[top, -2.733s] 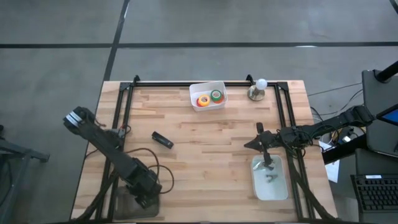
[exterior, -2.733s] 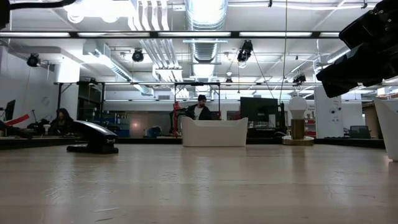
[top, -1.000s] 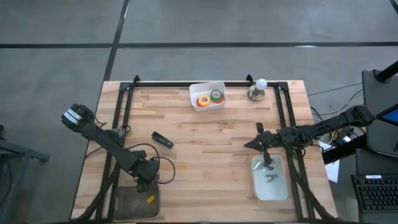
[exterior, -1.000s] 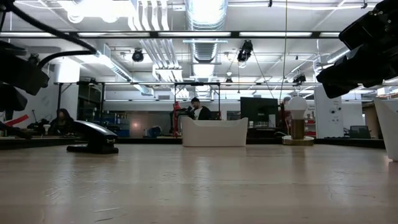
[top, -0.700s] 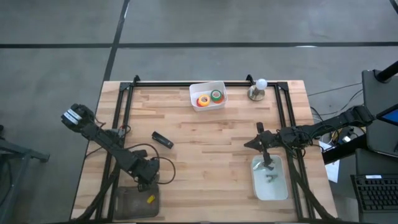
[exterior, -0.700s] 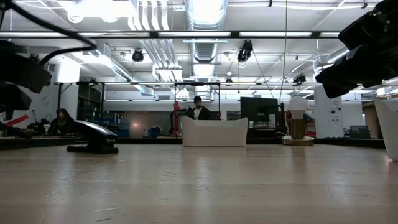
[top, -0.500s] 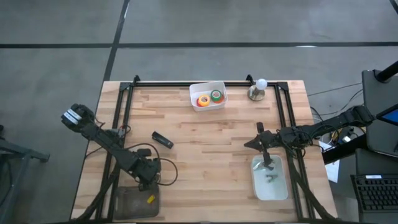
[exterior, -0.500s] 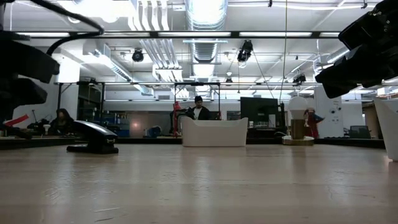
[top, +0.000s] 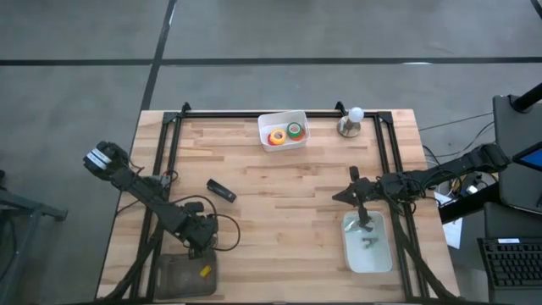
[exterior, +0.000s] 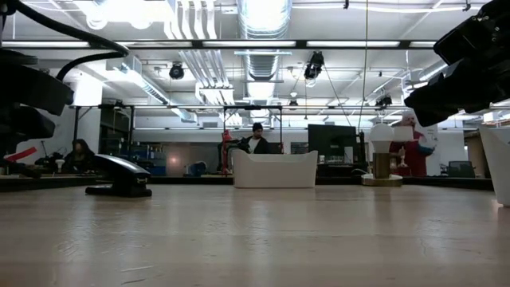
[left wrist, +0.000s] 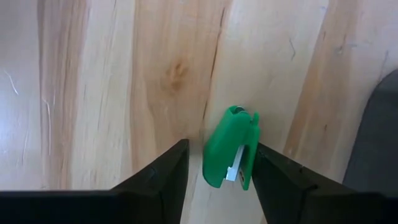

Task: Pick and place Stapler, Stapler remover, tape
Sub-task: Put the green small stapler into the transparent bin

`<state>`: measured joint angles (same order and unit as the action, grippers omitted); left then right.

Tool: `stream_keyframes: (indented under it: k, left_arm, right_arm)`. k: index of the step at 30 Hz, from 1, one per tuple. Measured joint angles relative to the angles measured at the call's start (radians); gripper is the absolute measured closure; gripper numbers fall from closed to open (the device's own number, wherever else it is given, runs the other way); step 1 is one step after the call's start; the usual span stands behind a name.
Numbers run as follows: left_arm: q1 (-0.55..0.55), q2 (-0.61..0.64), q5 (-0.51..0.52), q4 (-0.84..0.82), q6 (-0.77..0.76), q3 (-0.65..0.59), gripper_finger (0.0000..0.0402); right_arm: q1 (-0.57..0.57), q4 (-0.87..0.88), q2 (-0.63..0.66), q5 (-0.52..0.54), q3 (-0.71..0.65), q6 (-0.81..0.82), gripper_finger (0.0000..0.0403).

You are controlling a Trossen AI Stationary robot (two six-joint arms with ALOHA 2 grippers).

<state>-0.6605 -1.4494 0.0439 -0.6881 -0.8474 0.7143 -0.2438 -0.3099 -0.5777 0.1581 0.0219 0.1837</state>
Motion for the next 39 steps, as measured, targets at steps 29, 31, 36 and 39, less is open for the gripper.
stream_keyframes:
  k: [29, 31, 36, 39]
  left_arm:
    - [0.002, 0.043, -0.031, -0.194, -0.149, 0.163, 0.0328]
    - [0.001, 0.052, -0.046, -0.236, -0.189, 0.213, 0.0328]
    - [-0.016, 0.07, -0.086, -0.236, -0.239, 0.328, 0.0327]
    - [-0.028, 0.072, -0.115, -0.229, -0.278, 0.397, 0.0326]
  right_arm:
    - [0.0, -0.001, 0.0, 0.0, 0.0, -0.001, 0.0394]
    - [0.0, -0.001, 0.0, 0.0, 0.0, 0.0, 0.0394]
    - [0.0, 0.0, 0.0, 0.0, 0.0, 0.0, 0.0394]
    - [0.0, 0.003, 0.0, 0.0, 0.0, 0.0, 0.0394]
